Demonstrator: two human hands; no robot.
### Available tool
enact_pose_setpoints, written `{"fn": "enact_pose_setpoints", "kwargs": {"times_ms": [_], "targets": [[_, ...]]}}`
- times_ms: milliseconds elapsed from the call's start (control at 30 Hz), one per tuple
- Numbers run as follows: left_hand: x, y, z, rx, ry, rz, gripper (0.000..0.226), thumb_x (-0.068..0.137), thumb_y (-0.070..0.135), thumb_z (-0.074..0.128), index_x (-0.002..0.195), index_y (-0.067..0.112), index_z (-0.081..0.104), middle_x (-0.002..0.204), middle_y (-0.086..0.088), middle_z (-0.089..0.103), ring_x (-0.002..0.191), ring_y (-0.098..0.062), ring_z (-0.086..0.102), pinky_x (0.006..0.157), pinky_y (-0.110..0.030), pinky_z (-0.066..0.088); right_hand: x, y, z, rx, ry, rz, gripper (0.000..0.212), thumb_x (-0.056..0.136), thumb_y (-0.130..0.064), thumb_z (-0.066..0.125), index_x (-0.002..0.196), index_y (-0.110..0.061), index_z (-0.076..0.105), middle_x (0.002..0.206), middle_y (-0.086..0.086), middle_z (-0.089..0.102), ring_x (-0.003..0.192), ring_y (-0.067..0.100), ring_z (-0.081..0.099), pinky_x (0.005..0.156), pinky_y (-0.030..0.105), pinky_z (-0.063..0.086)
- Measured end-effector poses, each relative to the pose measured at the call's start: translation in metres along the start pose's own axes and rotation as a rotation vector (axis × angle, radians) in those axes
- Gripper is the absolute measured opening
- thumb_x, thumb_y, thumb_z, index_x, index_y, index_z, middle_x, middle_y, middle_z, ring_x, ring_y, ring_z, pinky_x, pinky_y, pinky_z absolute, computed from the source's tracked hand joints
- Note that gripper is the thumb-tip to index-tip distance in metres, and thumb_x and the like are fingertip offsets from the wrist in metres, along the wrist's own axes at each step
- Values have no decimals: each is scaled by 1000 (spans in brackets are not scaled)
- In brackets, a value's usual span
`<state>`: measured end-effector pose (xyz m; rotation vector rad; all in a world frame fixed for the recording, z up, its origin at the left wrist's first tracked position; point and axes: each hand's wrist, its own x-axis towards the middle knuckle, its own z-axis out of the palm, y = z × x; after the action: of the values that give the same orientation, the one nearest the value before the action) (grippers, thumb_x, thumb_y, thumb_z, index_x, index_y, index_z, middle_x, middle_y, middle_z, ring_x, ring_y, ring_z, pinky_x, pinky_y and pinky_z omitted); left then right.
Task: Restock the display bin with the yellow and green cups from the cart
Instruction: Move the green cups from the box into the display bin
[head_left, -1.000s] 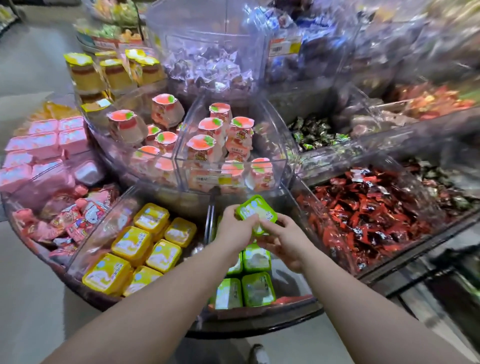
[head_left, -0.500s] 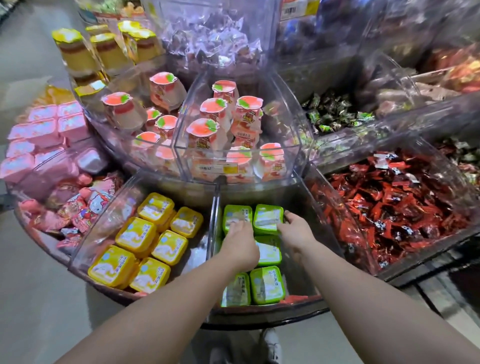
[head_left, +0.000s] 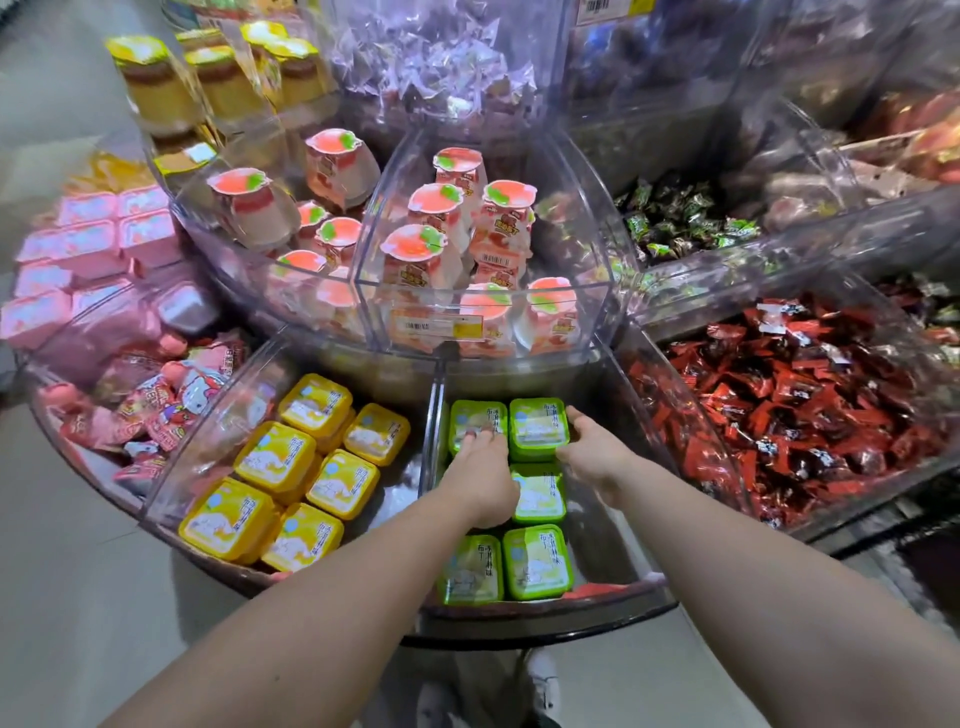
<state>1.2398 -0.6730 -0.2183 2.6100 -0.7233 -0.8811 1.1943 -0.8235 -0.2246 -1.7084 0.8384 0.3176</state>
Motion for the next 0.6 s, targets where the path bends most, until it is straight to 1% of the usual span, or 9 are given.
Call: {"fn": "enact_pose_setpoints", "kwargs": {"times_ms": [33,100,133,200,233,300,367,533,600], "targets": [[0,0,-1,-10,9,5,65,95,25,50,148,5,19,157,-13,15,147,-31,7,118,-38,15,-5,-2,0,-35,0,-3,76,89,3,46,154,-22,14,141,2,50,99,12,56,83,23,46],[-3,1,-4,-35,49,22,62,95,25,51,146,5,22,157,-13,17,146,-31,10,117,-37,14,-18,-3,1,-93,39,6,76,91,-5,49,154,-23,11,142,5,48,94,14,58,73,22,47],[-4,2,-6,-50,72,30,62,95,25,51,146,5,24,157,-13,18,145,-31,12,117,-36,13,-25,-1,2,-119,71,12,76,91,-10,51,154,-23,12,143,6,47,98,17,60,73,22,47],[-6,7,-9,-80,109,38,62,94,28,52,146,5,27,156,-14,22,145,-29,16,117,-35,14,-44,1,3,-152,131,2,74,91,-18,56,153,-22,16,149,7,42,122,21,53,85,20,41],[-6,11,-12,-87,139,34,63,93,31,52,146,6,28,155,-13,25,144,-27,18,117,-35,16,-51,2,3,-178,151,-22,72,92,-21,57,153,-21,20,150,5,40,129,21,48,90,20,38],[-8,21,-15,-77,203,37,61,90,36,56,142,9,38,148,-11,38,140,-27,30,115,-36,24,-65,3,-2,-253,212,-93,67,90,-26,60,150,-20,29,150,3,41,134,20,44,101,23,35],[-14,38,-20,-36,265,60,57,86,39,58,135,11,47,140,-10,47,133,-28,38,110,-38,33,-81,3,-13,-324,297,-211,61,88,-27,62,144,-19,40,146,2,47,132,19,46,107,28,35],[-34,90,-28,152,427,102,61,79,55,58,128,19,50,132,-7,51,126,-30,43,105,-41,36,-120,-4,-62,-458,536,-488,39,85,-21,61,124,-19,62,120,3,65,114,22,57,99,30,42],[-45,120,-25,202,497,136,60,78,57,57,124,20,53,128,-8,53,123,-31,45,102,-41,36,-132,4,-90,-523,633,-529,39,80,-27,59,118,-22,65,113,2,67,109,26,59,96,36,46]]}}
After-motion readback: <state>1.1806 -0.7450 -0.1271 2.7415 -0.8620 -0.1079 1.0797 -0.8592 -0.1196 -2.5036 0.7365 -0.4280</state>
